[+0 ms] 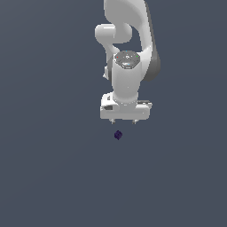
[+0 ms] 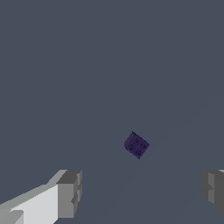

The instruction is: Pick up the object and move it to a goal position.

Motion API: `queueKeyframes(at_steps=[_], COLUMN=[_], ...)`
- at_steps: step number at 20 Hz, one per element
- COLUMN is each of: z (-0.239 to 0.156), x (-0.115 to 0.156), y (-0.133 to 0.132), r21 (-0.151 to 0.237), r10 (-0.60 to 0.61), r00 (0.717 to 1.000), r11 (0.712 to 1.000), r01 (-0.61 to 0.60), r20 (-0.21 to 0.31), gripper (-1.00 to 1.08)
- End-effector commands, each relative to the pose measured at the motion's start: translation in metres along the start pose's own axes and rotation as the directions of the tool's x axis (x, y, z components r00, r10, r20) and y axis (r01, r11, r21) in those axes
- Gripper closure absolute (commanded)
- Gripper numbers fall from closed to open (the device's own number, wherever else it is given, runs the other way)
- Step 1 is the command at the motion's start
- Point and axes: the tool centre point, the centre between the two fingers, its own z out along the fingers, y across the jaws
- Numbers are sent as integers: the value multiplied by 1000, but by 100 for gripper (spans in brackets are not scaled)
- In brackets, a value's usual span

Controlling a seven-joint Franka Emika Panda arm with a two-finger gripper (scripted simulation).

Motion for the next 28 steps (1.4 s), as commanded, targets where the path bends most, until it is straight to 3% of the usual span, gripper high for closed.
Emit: queueKeyframes(at_steps=[1,10,19,28], z=[6,38,76,97], x=[0,-4,-10,-14], y=[1,7,17,23], r21=[-1,-9,-28,-41], r10=[33,229,455,573], r00=[999,973,890,820], r11=[999,973,890,819], r01=[-33,-229,-455,-572], r20=[2,8,5,-3], gripper=[-92,-92,-92,-92])
